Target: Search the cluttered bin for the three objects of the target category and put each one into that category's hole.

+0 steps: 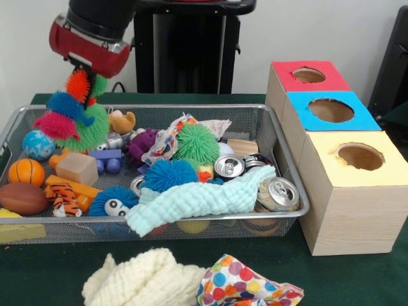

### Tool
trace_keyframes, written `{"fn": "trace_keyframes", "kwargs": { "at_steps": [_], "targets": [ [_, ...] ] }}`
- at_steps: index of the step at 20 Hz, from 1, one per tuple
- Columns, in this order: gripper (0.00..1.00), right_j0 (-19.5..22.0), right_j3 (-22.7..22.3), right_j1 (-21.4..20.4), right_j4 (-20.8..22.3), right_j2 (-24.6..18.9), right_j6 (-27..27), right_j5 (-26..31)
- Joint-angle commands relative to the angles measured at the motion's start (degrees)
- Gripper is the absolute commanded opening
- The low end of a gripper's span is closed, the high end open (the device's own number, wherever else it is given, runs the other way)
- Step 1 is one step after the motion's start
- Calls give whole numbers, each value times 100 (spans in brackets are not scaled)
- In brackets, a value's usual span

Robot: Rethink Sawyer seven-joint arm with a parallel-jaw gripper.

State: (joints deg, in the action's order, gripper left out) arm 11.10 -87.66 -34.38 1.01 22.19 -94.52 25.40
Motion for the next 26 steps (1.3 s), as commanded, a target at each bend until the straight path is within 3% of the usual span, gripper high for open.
{"fn": "trace_keyframes", "kwargs": {
  "at_steps": [1,7,22,26],
  "targets": [
    [0,15,552,-278,356,-692,401,1017],
    [0,167,762,-229,471,-925,537,1174],
    [0,923,867,75,844,-2023,855,463],
    [0,1015,1061,192,972,-2230,778,526]
  ]
}}
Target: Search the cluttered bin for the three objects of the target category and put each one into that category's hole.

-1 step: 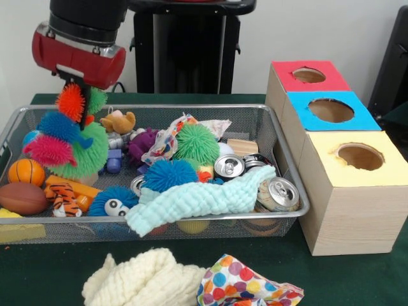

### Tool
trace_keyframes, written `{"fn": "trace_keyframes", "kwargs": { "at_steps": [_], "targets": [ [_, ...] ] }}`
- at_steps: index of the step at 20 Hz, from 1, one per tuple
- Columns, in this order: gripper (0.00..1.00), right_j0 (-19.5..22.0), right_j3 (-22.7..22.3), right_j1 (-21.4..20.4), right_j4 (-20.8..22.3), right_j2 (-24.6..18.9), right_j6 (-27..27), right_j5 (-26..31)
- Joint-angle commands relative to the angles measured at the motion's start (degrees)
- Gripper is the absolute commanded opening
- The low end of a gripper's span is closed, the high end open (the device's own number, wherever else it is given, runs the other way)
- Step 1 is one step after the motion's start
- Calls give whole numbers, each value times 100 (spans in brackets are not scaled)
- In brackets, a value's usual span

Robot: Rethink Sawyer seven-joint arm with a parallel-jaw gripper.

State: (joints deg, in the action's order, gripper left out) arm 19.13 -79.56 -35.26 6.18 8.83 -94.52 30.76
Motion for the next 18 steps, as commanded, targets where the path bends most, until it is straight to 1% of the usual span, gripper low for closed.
{"fn": "trace_keyframes", "kwargs": {
  "at_steps": [1,8,18],
  "targets": [
    [0,221,317,309,491,-924,735,29],
    [0,261,598,503,679,-1084,524,55],
    [0,457,851,770,900,-1446,567,-25]
  ]
}}
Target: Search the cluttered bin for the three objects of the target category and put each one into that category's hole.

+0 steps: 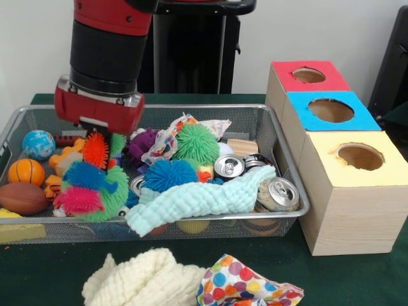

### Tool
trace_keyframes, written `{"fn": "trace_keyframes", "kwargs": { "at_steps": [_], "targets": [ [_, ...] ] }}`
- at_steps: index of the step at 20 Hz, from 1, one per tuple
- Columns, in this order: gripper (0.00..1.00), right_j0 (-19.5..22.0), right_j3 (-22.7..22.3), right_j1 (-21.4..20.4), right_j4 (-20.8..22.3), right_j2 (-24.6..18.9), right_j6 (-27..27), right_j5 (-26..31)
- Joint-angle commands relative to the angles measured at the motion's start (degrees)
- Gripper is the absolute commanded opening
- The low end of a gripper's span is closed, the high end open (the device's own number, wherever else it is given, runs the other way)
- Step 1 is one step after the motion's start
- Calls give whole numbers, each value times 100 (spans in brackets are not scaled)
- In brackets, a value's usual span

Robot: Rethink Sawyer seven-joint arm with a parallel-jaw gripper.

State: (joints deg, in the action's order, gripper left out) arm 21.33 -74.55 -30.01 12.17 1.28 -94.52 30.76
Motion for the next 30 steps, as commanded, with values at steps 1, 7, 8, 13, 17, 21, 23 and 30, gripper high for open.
{"fn": "trace_keyframes", "kwargs": {
  "at_steps": [1,7,8,13,17,21,23,30],
  "targets": [
    [0,260,393,284,326,-734,590,-12],
    [0,327,778,506,384,-893,554,125],
    [0,318,869,552,393,-901,558,179],
    [0,334,991,637,406,-932,490,193],
    [0,434,739,591,490,-1018,551,-93],
    [0,524,459,556,579,-1042,482,-390],
    [0,525,407,563,625,-1031,443,-468],
    [0,486,431,668,658,-988,320,-656]
  ]
}}
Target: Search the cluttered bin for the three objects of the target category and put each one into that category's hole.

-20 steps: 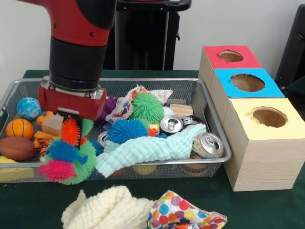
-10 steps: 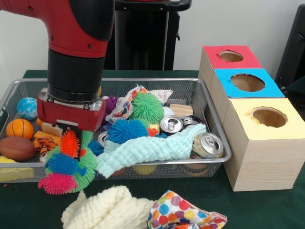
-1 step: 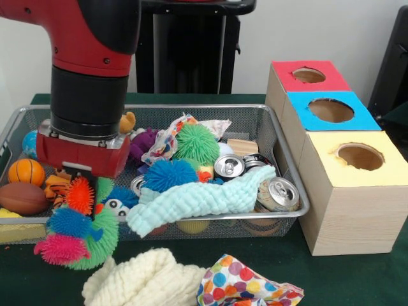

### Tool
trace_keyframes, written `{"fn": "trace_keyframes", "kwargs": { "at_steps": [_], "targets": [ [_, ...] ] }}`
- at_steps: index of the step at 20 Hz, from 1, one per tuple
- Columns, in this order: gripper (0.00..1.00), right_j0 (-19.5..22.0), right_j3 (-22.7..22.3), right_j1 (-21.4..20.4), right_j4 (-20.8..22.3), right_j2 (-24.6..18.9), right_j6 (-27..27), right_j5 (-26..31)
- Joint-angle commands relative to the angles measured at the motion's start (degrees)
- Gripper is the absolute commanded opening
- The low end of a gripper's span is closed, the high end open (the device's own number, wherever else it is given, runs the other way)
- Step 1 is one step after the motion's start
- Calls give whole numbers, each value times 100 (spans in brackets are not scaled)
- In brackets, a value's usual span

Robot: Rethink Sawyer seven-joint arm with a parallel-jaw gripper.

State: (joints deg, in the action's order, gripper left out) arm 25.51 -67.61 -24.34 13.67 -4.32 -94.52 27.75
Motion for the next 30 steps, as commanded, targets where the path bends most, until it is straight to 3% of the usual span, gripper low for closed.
{"fn": "trace_keyframes", "kwargs": {
  "at_steps": [1,10,20,21,30],
  "targets": [
    [0,78,-263,120,513,-444,333,-386],
    [0,47,-159,248,532,-411,314,-534],
    [0,133,-429,162,631,-453,0,-920],
    [100,139,-429,162,646,-460,5,-903],
    [100,100,-391,147,835,-467,87,-890]
  ]
}}
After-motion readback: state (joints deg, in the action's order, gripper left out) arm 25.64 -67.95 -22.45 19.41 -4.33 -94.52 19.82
